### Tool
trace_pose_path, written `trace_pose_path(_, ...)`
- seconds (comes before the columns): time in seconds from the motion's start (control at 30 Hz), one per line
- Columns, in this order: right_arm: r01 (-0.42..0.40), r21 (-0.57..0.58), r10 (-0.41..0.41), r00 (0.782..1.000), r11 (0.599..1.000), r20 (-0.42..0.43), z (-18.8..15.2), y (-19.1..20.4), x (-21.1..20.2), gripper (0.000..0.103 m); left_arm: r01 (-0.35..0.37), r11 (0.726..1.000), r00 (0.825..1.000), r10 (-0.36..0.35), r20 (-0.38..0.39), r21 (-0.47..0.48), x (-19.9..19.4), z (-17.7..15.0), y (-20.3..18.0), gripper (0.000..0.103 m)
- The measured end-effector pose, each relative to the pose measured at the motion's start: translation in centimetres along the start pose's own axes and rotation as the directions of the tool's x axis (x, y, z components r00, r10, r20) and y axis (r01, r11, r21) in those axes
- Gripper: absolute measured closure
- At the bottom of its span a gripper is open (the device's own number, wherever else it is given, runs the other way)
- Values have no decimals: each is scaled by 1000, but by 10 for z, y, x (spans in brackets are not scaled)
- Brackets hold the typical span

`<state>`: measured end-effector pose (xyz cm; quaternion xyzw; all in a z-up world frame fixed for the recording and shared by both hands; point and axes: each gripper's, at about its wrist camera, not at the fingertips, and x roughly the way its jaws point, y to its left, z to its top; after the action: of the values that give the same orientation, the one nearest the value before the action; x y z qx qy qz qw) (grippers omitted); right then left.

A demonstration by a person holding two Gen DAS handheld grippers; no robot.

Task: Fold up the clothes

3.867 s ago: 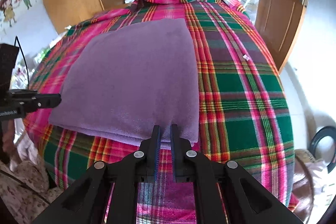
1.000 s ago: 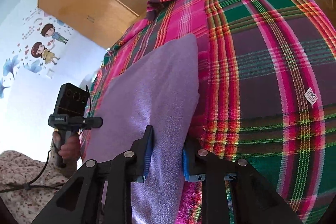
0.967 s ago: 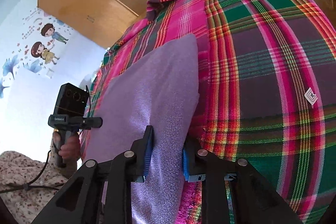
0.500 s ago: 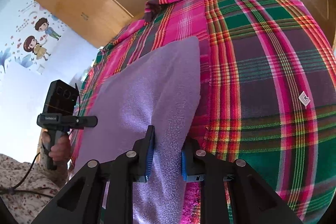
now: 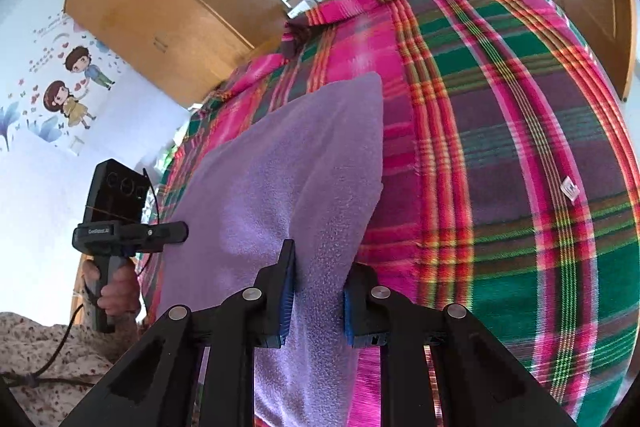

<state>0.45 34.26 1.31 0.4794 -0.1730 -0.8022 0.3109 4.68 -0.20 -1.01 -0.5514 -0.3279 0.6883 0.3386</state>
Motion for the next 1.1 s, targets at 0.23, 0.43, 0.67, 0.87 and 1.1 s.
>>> trace_pose_path(0.23, -24, -14, 24, 1000, 1000, 5, 11, 17, 9, 83, 3, 1000, 1000, -3, 29, 9, -7, 14, -1, 74)
trace_pose_path(0.43, -44, -27, 44, 999, 999, 10, 21, 32, 16, 83, -18, 1000, 998, 19, 54, -11, -18, 29, 8, 74)
trace_pose_path(0.67, -75, -35, 75, 997, 997, -8, 36, 48, 39, 83, -35, 999, 994, 39, 99, -37, -36, 47, 19, 74)
trace_pose_path(0.87, -104, -41, 103, 994, 994, -26, 47, 63, 60, 83, -42, 997, 990, 51, 134, -63, -51, 61, 35, 74)
trace_pose_path(1.1, -121, -44, 119, 992, 992, -45, 59, 78, 86, 83, -57, 994, 986, 70, 154, -88, -74, 73, 59, 74)
